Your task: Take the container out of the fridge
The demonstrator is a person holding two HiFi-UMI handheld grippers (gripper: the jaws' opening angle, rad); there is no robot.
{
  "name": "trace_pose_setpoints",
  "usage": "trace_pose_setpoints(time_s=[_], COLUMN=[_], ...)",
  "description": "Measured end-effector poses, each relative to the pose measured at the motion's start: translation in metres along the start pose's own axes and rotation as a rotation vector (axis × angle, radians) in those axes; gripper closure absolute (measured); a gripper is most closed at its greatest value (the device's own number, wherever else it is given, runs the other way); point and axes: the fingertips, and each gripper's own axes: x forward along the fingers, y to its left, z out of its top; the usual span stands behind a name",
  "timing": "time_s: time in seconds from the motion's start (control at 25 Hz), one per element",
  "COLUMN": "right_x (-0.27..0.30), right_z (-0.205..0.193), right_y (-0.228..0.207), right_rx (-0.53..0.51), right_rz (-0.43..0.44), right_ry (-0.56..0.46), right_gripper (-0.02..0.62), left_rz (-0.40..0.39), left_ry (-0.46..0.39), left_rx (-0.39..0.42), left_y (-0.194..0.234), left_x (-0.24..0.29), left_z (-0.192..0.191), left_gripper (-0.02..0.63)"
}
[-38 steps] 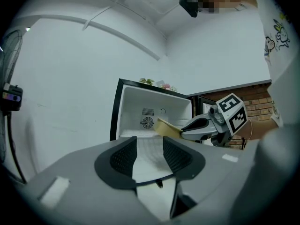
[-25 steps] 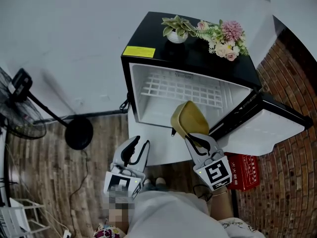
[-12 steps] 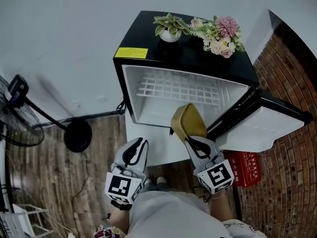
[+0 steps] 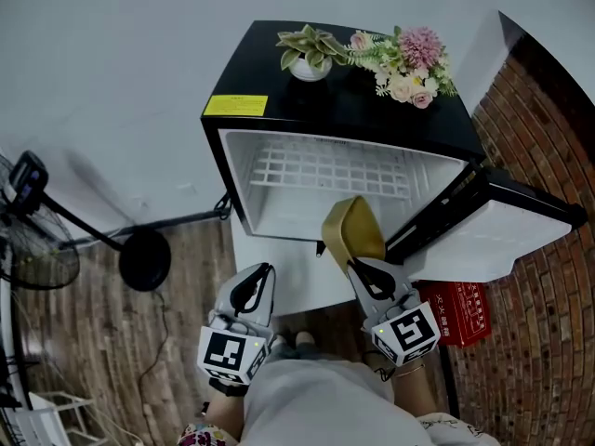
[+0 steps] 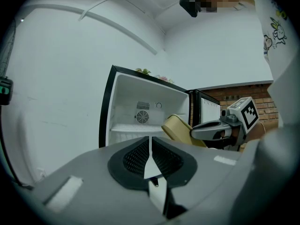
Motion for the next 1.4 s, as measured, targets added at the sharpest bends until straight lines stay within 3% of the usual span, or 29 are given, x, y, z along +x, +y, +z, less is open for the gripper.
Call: trace_pose_setpoints(time_s=[0.72, 1.4], right_x=[0.005, 0.013], right_z=[0.001, 0.004], right_y=[-0.015, -0.014], right_rx=[0.08, 0.07], right_rz=[-0.035, -0.007], right_ry=[-0.04, -0.037], right_gripper=[0.578, 0.578], left_rz=[0.006, 0.042], left_ry=[-0.008, 0.008], left_rx=[-0.016, -0.011], left_y=[0.013, 0.021], left_x=[0.009, 0.009], left_z=[-0.007, -0.001], left_gripper=[0.607, 0.607])
